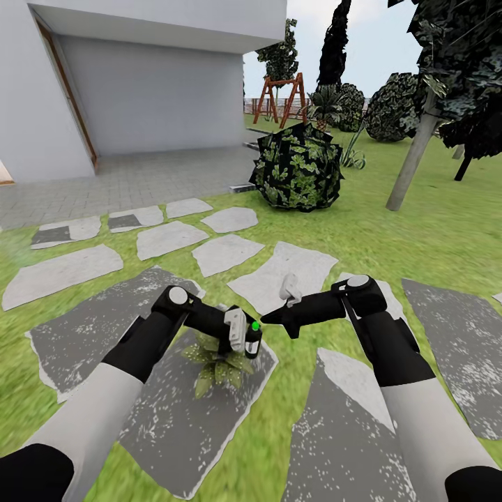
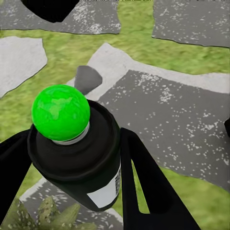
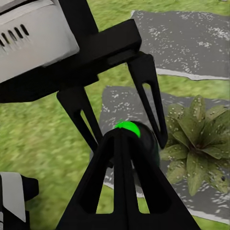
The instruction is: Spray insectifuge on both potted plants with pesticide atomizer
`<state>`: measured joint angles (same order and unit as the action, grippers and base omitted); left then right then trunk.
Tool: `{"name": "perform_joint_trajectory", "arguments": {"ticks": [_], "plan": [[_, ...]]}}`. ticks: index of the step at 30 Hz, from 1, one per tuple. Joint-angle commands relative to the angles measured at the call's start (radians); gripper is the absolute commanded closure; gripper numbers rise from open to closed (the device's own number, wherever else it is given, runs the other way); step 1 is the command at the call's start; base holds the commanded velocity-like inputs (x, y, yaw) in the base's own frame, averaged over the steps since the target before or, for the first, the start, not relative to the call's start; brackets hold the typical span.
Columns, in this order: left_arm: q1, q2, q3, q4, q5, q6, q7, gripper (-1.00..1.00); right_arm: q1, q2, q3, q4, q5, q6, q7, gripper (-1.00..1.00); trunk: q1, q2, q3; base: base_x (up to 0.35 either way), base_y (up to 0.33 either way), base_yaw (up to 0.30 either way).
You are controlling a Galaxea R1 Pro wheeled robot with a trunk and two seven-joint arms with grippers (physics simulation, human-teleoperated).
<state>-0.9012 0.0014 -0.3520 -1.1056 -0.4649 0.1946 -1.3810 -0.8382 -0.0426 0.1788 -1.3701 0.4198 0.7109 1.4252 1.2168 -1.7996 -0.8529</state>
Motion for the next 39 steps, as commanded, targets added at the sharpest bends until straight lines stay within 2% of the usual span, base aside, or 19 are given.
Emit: {"name": "perform_joint_trajectory", "arguments": {"ticks": [1, 15, 39], "plan": [[-0.001, 0.0, 0.0, -0.005, -0.003, 0.011, -0.004, 1.0, -0.001, 0.0, 0.001, -0.001, 0.006, 0.009, 0.006, 1.0, 0.0, 0.0, -0.001, 0.0, 0.0, 0.0], [-0.001, 0.002, -0.001, -0.063, -0.003, 0.019, -0.006, 1.0, -0.001, 0.0, 0.001, -0.001, 0.006, -0.001, 0.006, 1.0, 0.0, 0.0, -0.001, 0.0, 0.0, 0.0], [0.008, 0.005, 0.005, -0.055, -0.004, 0.018, -0.004, 1.0, -0.001, 0.0, 0.001, -0.001, 0.007, -0.005, 0.006, 1.0, 0.0, 0.0, -0.001, 0.0, 0.0, 0.0]]}}
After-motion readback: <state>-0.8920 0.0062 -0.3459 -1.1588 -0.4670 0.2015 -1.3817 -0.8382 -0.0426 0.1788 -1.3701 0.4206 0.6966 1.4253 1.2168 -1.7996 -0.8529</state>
